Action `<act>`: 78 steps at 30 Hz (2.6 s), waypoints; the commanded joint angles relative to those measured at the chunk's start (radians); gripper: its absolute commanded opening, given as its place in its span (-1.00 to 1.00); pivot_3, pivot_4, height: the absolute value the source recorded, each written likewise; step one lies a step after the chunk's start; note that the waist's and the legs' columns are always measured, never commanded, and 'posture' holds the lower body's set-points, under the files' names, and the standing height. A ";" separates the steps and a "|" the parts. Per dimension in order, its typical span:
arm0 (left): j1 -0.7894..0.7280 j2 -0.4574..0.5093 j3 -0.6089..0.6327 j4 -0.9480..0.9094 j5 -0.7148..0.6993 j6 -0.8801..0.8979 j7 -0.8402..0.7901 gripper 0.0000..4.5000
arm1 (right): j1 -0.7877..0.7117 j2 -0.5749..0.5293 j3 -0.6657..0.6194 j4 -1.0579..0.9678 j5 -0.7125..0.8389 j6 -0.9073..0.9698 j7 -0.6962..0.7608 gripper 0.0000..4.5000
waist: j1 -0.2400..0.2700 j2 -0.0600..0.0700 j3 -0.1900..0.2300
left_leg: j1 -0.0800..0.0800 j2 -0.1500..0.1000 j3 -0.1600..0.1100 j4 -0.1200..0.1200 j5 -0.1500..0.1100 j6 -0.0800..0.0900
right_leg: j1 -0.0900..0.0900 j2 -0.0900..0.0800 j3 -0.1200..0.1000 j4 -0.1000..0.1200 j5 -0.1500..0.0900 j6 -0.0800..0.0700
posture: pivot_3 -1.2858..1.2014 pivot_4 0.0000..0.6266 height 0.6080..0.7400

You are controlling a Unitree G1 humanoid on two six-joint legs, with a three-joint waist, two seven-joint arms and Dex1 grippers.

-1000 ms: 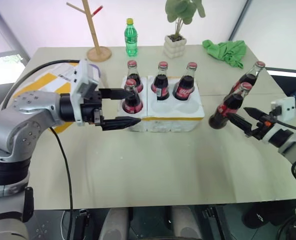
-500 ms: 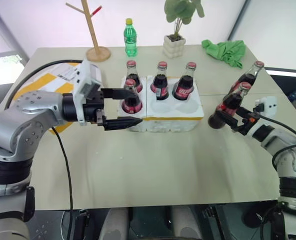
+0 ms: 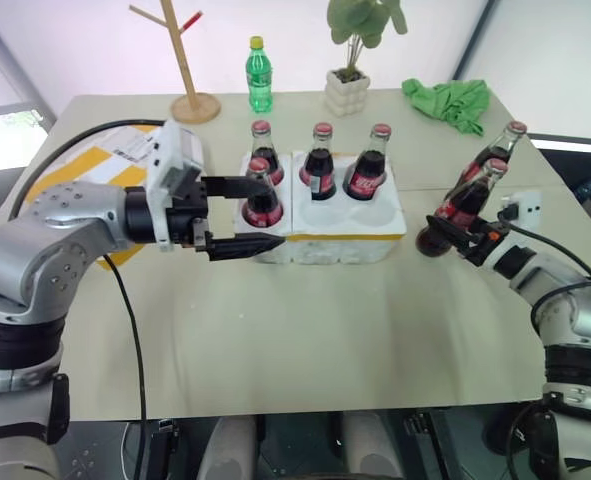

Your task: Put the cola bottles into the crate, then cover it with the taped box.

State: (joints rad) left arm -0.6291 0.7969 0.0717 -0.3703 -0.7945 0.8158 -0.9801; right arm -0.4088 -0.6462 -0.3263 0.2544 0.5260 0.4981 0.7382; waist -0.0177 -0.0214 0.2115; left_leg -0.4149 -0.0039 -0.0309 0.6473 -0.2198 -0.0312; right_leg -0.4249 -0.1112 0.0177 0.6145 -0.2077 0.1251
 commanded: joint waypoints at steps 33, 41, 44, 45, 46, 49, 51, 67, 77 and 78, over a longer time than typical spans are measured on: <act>0.091 0.041 0.107 -0.116 -0.068 0.000 0.106 1.00 | -0.391 0.172 0.381 -0.171 -0.046 0.003 0.189 0.26 | -0.021 0.001 0.001 | -0.003 0.000 -0.001 0.000 0.000 0.000 | -0.003 0.001 0.000 0.000 0.002 0.003 | 0.03 -0.52 1.00; 0.086 0.037 0.100 -0.116 -0.071 -0.005 0.112 1.00 | -0.402 0.215 0.445 -0.020 -0.185 -0.117 0.181 0.26 | -0.021 0.001 0.001 | -0.003 0.000 -0.001 0.000 0.000 0.000 | -0.003 0.001 0.000 0.000 0.002 0.003 | 0.03 -0.52 1.00; 0.085 0.037 0.100 -0.114 -0.069 -0.009 0.113 1.00 | -0.408 0.223 0.458 0.019 -0.210 -0.130 0.185 0.26 | -0.023 0.000 0.000 | -0.002 0.000 -0.001 0.000 0.000 0.000 | -0.002 0.001 0.000 0.001 0.002 0.003 | 0.03 -0.52 1.00; 0.086 0.038 0.100 -0.113 -0.068 -0.009 0.112 1.00 | -0.412 0.227 0.459 0.030 -0.213 -0.124 0.186 0.26 | -0.024 0.000 0.000 | 0.000 0.000 -0.001 0.000 0.000 0.000 | -0.001 0.001 0.000 0.001 0.002 0.003 | 0.03 -0.52 1.00; 0.086 0.039 0.100 -0.113 -0.067 -0.010 0.112 1.00 | -0.415 0.231 0.459 0.040 -0.211 -0.107 0.188 0.26 | -0.025 0.000 0.000 | 0.001 0.000 -0.001 0.000 0.000 0.000 | 0.000 0.001 0.000 0.001 0.002 0.003 | 0.03 -0.52 1.00; 0.086 0.040 0.100 -0.114 -0.066 -0.012 0.111 1.00 | -0.421 0.234 0.463 0.053 -0.210 -0.078 0.201 0.92 | -0.026 0.000 0.000 | 0.004 0.000 -0.001 0.000 0.000 0.000 | 0.002 0.001 0.000 0.001 0.001 0.000 | 0.03 -0.52 1.00; 0.086 0.040 0.097 -0.114 -0.063 -0.015 0.110 1.00 | -0.419 0.231 0.468 0.051 -0.220 -0.080 0.207 0.96 | -0.026 0.000 0.000 | 0.004 0.000 -0.001 0.000 0.000 0.000 | 0.003 0.001 0.000 0.001 0.001 -0.001 | 0.03 -0.52 1.00; 0.081 0.029 0.075 -0.085 -0.033 -0.044 0.082 1.00 | -0.243 -0.087 0.176 -0.282 0.005 0.125 0.328 0.96 | 0.002 0.000 0.000 | 0.002 0.000 -0.001 -0.002 0.000 0.000 | 0.001 0.001 0.000 -0.001 0.000 -0.001 | 0.03 -0.52 1.00; 0.044 -0.003 0.030 -0.035 0.003 -0.079 0.048 1.00 | 0.025 -0.229 -0.083 -0.270 -0.033 0.141 0.140 0.96 | -0.007 -0.001 0.000 | 0.003 0.001 0.001 -0.001 0.000 0.000 | 0.002 0.001 0.001 -0.001 0.000 -0.001 | 0.03 -0.52 1.00; 0.035 -0.006 0.023 -0.026 0.007 -0.082 0.044 1.00 | 0.023 -0.216 -0.086 -0.233 -0.055 0.117 0.101 0.96 | -0.007 -0.001 0.000 | 0.003 0.001 0.001 -0.001 0.000 0.000 | 0.002 0.001 0.000 -0.001 0.000 -0.001 | 0.03 -0.52 1.00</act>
State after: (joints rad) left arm -0.5687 0.7869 0.0894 -0.3991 -0.7943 0.7558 -0.9268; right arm -0.3724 -0.8729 -0.3766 0.0000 0.4931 0.6529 0.8891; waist -0.0242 -0.0220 0.2113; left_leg -0.4114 -0.0029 -0.0300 0.6461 -0.2200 -0.0311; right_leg -0.4232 -0.1104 0.0181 0.6134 -0.2076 0.1240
